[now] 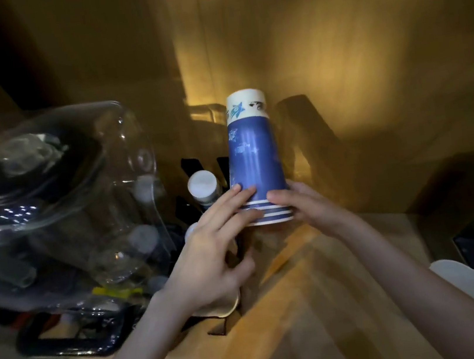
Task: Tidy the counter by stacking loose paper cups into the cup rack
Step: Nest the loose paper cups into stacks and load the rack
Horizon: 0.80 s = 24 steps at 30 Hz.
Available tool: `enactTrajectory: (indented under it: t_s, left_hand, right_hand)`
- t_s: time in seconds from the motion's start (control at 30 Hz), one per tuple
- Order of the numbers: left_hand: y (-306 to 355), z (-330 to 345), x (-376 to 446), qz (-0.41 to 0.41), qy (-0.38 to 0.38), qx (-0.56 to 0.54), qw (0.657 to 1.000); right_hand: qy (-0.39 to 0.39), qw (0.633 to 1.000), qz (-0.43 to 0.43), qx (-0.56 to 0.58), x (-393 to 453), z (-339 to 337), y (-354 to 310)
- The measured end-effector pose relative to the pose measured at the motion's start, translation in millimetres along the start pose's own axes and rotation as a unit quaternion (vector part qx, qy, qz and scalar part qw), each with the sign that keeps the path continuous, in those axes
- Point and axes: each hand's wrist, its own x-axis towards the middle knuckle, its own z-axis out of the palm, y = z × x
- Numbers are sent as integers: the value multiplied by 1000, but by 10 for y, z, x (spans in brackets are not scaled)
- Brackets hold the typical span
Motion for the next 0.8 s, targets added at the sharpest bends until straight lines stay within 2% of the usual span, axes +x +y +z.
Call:
enactTrajectory:
  t_s: [0.07,0.13,0.2,0.3,0.53,0.63,0.8]
  left_hand:
    - [-53,-112,29,-44,39,-83,995]
    - [-117,-217,99,-78,88,-120,986]
    - [-168,-335,198,-109,135,-137,975]
    - [-209,-514,369,-155,163,-128,966]
    - [-166,-733,524,-115,253,-111,954]
    - [-249,-665,483,-134,264,-92,951]
    - [-498,-492,497,-233,263,-97,931]
  right_hand:
    - [35,998,-39,-35,96,106,-93]
    - [68,993,-76,-60,177,212,-169]
    - [94,986,-111,-77,256,298,-210]
    - [122,978,-143,-96,358,432,-261]
    - [176,942,-230,-171,668,662,-170]
    - [185,940,-230,-173,816,713,-63]
    - [188,949,-167,-191,1064,766,174]
